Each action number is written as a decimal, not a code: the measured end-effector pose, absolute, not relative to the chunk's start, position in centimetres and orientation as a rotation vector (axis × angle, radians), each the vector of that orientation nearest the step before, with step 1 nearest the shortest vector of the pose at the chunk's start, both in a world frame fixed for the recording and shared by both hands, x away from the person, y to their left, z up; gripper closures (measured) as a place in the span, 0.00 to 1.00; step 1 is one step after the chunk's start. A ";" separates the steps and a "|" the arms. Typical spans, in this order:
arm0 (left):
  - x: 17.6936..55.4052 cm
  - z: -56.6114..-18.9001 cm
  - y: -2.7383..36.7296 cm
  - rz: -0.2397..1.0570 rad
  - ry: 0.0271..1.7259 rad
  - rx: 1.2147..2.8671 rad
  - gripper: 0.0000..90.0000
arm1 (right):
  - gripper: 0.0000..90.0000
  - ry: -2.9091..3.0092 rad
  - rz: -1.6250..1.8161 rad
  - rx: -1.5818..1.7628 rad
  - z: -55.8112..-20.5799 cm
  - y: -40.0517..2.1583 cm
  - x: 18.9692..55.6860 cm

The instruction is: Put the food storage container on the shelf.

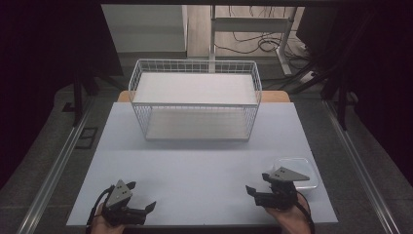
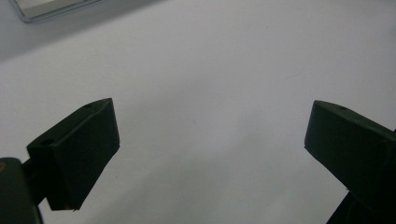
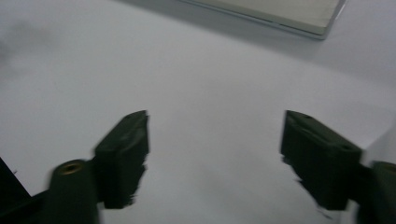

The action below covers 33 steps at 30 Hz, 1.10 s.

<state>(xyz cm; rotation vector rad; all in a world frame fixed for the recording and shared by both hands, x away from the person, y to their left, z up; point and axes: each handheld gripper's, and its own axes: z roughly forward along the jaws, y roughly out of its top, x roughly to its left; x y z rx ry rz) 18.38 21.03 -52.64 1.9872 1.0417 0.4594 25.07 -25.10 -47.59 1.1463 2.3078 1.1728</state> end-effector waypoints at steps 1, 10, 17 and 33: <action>18.4 -52.6 21.0 0.459 1.042 1.987 0.03 | 0.32 2.308 1.173 1.146 -47.6 -25.1 25.1; 18.4 -52.6 21.0 0.465 1.035 1.984 0.04 | 0.73 2.229 1.141 1.177 -45.9 -28.5 26.4; 18.4 -52.5 21.1 0.434 1.036 1.982 0.05 | 0.99 2.176 1.086 1.220 -45.8 -31.5 27.6; 18.5 -52.6 21.1 0.425 1.045 1.981 0.05 | 0.99 2.045 1.005 1.355 -45.4 -36.2 29.1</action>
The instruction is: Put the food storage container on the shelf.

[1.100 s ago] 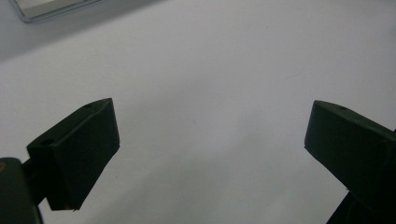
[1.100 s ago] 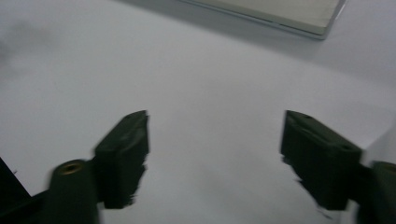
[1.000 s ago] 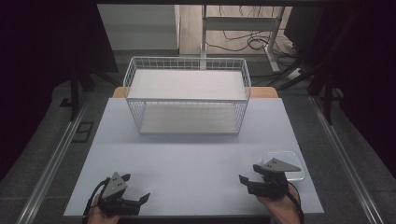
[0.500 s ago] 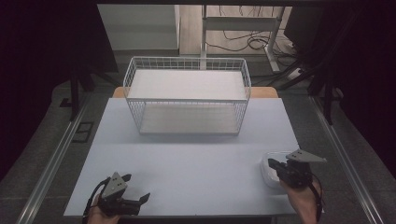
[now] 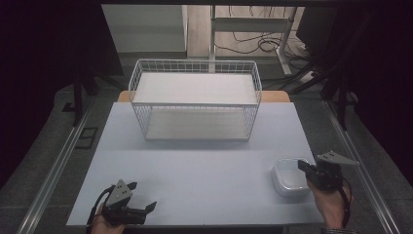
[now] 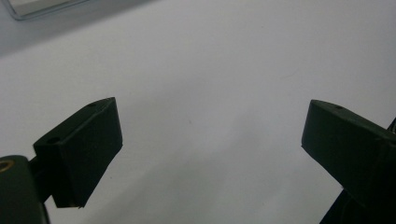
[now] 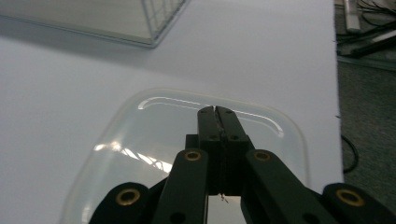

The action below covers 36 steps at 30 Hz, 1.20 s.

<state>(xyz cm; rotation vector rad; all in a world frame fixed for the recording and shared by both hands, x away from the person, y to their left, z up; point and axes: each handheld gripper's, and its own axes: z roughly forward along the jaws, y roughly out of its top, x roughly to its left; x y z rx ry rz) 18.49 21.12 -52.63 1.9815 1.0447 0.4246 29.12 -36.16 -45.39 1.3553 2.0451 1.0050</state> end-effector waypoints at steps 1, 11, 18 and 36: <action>18.5 -52.6 21.1 0.425 1.045 1.981 0.05 | 0.99 2.045 1.005 1.355 -45.4 -36.2 29.1; 18.5 -52.7 21.3 0.434 1.049 1.975 0.05 | 0.99 1.915 0.937 1.458 -45.4 -38.9 29.6; 18.5 -52.6 21.3 0.448 1.048 1.975 0.05 | 0.99 1.894 0.846 1.499 -46.4 -40.0 29.8; 18.5 -52.4 21.4 0.465 1.039 1.965 0.06 | 0.99 2.016 0.897 1.529 -48.0 -38.1 29.0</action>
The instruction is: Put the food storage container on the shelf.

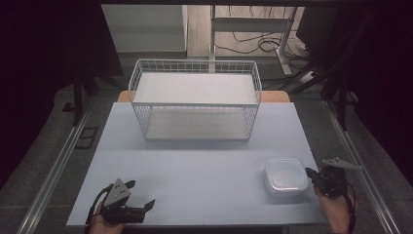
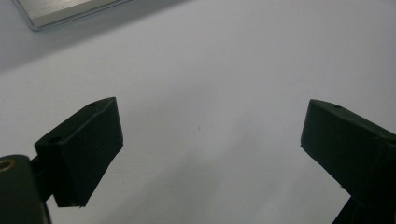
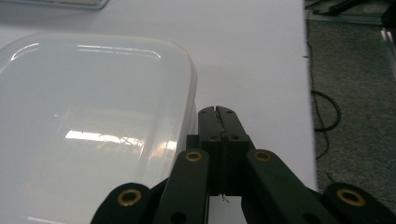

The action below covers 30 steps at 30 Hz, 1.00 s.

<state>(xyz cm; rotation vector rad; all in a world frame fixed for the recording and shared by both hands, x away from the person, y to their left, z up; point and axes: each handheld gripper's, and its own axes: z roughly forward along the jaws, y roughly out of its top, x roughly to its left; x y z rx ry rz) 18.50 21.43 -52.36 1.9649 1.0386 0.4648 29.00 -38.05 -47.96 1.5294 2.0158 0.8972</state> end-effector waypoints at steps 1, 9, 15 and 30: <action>18.5 -52.4 21.4 0.462 1.039 1.965 0.06 | 0.99 2.033 0.900 1.515 -47.9 -37.5 28.9; 18.6 -52.3 21.6 0.449 1.051 1.936 0.05 | 0.99 2.127 0.933 1.447 -47.9 -35.2 28.4; 18.5 -52.2 21.7 0.435 1.047 1.921 0.05 | 0.99 2.182 0.945 1.401 -47.9 -33.4 27.9; 18.6 -52.3 21.4 0.442 1.032 1.948 0.05 | 0.99 2.309 0.989 1.277 -47.9 -28.3 27.4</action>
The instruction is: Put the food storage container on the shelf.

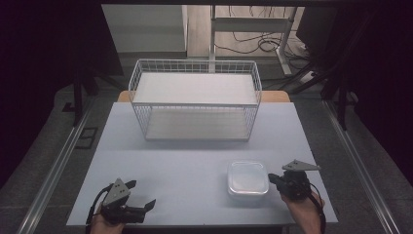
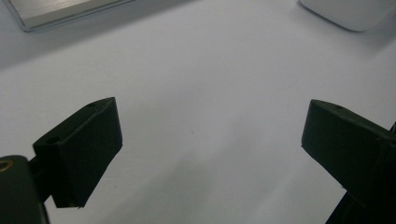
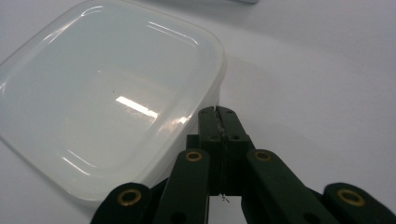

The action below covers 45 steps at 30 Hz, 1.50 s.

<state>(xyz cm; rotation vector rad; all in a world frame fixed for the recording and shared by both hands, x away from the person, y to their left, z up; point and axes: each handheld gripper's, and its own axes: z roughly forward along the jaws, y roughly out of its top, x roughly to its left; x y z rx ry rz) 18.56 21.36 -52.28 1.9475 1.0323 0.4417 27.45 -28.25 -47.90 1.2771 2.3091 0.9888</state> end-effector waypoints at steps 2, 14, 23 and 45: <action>18.6 -52.3 21.4 0.443 1.034 1.947 0.05 | 0.99 2.330 1.000 1.254 -48.0 -27.5 27.3; 18.7 -52.4 21.2 0.447 1.029 1.960 0.06 | 0.99 2.416 1.070 1.156 -48.2 -22.9 27.2; 18.7 -52.4 21.2 0.448 1.020 1.969 0.06 | 0.99 2.445 1.118 1.106 -48.4 -19.9 27.3; 18.8 -52.3 20.9 0.407 1.016 1.970 0.06 | 0.40 2.407 1.163 1.017 -48.3 -21.0 26.1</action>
